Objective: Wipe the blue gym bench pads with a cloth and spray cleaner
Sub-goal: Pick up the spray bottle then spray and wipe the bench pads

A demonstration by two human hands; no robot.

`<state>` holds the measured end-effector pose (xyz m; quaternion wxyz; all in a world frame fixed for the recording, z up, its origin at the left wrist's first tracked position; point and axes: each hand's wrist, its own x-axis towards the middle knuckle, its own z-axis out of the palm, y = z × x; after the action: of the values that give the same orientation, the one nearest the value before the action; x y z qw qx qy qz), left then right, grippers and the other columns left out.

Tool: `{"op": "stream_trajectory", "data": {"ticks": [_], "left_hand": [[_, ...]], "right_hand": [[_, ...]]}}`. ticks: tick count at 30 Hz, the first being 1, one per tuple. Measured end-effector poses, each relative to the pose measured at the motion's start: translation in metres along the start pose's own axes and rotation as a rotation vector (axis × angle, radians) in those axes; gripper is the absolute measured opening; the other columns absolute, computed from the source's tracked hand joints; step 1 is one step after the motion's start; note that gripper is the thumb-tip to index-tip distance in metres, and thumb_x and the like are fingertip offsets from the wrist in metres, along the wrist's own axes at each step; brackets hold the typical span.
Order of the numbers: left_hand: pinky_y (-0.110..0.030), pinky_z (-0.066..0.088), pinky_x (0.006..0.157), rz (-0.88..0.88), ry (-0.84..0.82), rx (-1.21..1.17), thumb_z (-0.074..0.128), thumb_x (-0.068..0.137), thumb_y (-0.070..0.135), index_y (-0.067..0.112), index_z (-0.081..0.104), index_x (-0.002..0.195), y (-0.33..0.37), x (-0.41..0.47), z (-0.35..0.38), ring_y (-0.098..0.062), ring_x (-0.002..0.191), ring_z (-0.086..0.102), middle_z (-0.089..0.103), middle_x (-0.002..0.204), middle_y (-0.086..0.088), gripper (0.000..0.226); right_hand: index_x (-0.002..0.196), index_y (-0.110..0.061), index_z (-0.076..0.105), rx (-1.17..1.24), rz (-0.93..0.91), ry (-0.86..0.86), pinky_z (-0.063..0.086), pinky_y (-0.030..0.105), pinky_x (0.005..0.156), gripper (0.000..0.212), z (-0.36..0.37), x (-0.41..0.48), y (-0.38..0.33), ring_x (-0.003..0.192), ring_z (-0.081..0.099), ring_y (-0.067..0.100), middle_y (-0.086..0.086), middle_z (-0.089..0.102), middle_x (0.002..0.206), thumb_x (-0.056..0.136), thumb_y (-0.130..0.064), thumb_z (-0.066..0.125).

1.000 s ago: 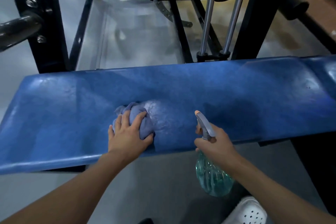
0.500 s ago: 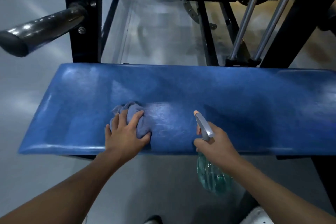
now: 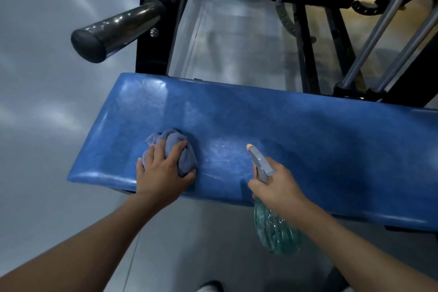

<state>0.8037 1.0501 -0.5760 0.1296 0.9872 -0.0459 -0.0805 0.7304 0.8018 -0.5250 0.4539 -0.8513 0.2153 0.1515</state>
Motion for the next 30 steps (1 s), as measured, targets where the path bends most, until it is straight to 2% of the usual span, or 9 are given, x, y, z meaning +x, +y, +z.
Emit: {"op": "stream_trajectory", "data": {"ticks": [3,6,9,11,14,18,21,25,30], "left_hand": [[-0.059,0.025,0.112,-0.038,-0.004,-0.003,0.041,0.063,0.074,0.048,0.032,0.144,-0.015,0.001,-0.005,-0.034,0.141,0.026,0.019,0.16,0.0,0.086],[-0.059,0.024,0.113,-0.064,-0.011,0.012,0.051,0.069,0.072,0.047,0.03,0.145,-0.03,0.003,-0.01,-0.034,0.142,0.024,0.017,0.159,-0.001,0.083],[-0.059,0.025,0.113,-0.081,0.001,0.023,0.054,0.071,0.07,0.047,0.029,0.145,-0.044,0.004,-0.014,-0.035,0.141,0.026,0.019,0.158,-0.001,0.081],[-0.058,0.025,0.113,-0.096,0.001,0.027,0.055,0.073,0.069,0.047,0.028,0.145,-0.053,0.004,-0.017,-0.035,0.14,0.026,0.019,0.158,-0.002,0.08],[-0.057,0.024,0.114,-0.112,0.024,0.012,0.054,0.073,0.07,0.047,0.028,0.145,-0.065,0.003,-0.021,-0.036,0.141,0.025,0.019,0.159,-0.003,0.08],[-0.058,0.021,0.115,-0.147,0.01,-0.002,0.06,0.076,0.066,0.049,0.026,0.145,-0.08,0.002,-0.023,-0.036,0.144,0.022,0.016,0.161,-0.002,0.079],[-0.057,0.021,0.115,-0.17,0.012,-0.005,0.056,0.075,0.068,0.05,0.025,0.145,-0.089,0.003,-0.026,-0.036,0.145,0.02,0.015,0.161,-0.001,0.079],[-0.057,0.02,0.116,-0.217,0.016,-0.054,0.059,0.075,0.065,0.048,0.029,0.145,-0.098,0.004,-0.029,-0.035,0.146,0.019,0.019,0.158,-0.001,0.078],[-0.059,0.024,0.113,-0.218,0.041,-0.086,0.047,0.068,0.069,0.047,0.031,0.141,-0.105,0.004,-0.03,-0.033,0.143,0.024,0.024,0.154,0.0,0.078]], "right_hand": [[0.085,-0.021,0.048,-0.001,-0.029,-0.017,0.047,0.042,0.061,0.027,0.01,0.004,-0.013,0.081,0.064,0.04,0.014,0.059,0.083,0.061,-0.034,0.051],[0.085,-0.023,0.05,-0.011,-0.056,-0.043,0.041,0.036,0.061,0.025,0.023,0.008,-0.029,0.082,0.064,0.039,0.009,0.056,0.075,0.062,-0.03,0.051],[0.083,-0.022,0.051,-0.039,-0.087,-0.078,0.047,0.04,0.062,0.024,0.038,0.013,-0.046,0.08,0.065,0.038,0.012,0.059,0.079,0.061,-0.031,0.052],[0.081,-0.025,0.05,-0.054,-0.084,-0.077,0.053,0.048,0.07,0.023,0.049,0.016,-0.055,0.075,0.066,0.036,0.008,0.06,0.076,0.06,-0.033,0.052],[0.08,-0.022,0.046,-0.077,-0.066,-0.048,0.054,0.052,0.072,0.024,0.063,0.022,-0.067,0.075,0.067,0.036,0.009,0.062,0.078,0.059,-0.034,0.051],[0.082,-0.018,0.048,-0.084,-0.099,-0.079,0.053,0.052,0.067,0.026,0.077,0.028,-0.089,0.077,0.064,0.039,0.014,0.063,0.079,0.059,-0.031,0.05],[0.083,-0.02,0.05,-0.081,-0.142,-0.137,0.054,0.052,0.071,0.027,0.089,0.033,-0.112,0.079,0.065,0.038,0.013,0.062,0.083,0.059,-0.032,0.051],[0.082,-0.013,0.048,-0.086,-0.214,-0.196,0.054,0.054,0.071,0.031,0.11,0.04,-0.139,0.077,0.064,0.039,0.012,0.056,0.072,0.057,-0.031,0.051],[0.075,-0.015,0.049,-0.099,-0.259,-0.23,0.057,0.052,0.069,0.03,0.134,0.048,-0.153,0.072,0.063,0.039,0.003,0.053,0.064,0.053,-0.035,0.051]]}}
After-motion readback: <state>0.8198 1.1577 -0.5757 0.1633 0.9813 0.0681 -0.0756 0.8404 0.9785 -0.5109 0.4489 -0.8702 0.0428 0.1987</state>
